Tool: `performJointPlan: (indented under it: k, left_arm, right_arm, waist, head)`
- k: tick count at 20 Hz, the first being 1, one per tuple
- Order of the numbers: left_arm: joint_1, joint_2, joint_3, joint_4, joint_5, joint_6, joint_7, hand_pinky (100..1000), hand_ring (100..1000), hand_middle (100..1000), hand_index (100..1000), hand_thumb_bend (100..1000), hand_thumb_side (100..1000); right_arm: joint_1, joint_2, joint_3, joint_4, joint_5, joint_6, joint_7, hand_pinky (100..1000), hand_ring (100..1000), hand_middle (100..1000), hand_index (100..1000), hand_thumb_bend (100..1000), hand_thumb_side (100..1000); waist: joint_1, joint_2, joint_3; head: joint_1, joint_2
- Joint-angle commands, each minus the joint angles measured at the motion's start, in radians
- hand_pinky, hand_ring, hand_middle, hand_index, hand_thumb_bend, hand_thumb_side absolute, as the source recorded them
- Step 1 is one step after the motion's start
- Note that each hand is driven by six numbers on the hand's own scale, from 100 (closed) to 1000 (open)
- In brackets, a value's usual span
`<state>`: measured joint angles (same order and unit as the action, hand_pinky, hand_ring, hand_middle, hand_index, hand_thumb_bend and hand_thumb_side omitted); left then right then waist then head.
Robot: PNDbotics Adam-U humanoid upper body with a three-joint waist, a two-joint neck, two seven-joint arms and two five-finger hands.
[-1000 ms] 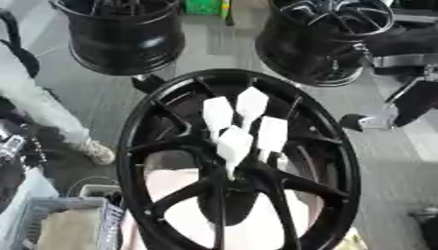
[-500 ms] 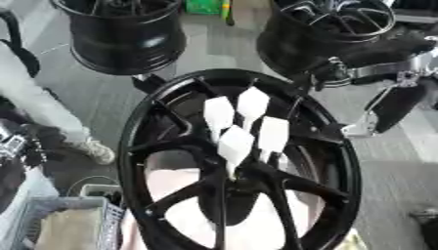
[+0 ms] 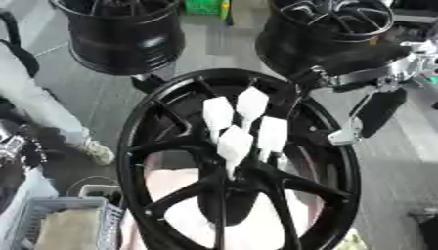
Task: Pull the pin out of the wheel hub.
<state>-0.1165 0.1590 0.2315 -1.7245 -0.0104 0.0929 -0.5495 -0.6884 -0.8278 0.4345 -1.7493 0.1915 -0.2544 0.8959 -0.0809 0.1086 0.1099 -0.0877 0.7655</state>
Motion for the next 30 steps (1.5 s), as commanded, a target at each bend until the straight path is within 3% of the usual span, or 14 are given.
performJointPlan:
  k: [1,30]
  left_arm:
    - [-0.011,0.024,-0.001,-0.014,-0.004,-0.002,-0.005,699,726,658,761,100,852]
    - [-0.011,0.022,-0.002,-0.015,-0.003,-0.001,-0.006,700,726,658,761,100,854]
  right_arm:
    - [-0.026,-0.005,-0.004,0.01,0.004,-0.01,0.011,771,848,886,999,249,492]
    - [-0.053,0.065,0.033,0.074,0.011,-0.017,0.011,756,832,867,988,240,504]
  waist:
    - [0.005,-0.012,-0.001]
    - [0.006,-0.009,0.0]
  head:
    - [-0.002,0.005]
    - [-0.004,0.005]
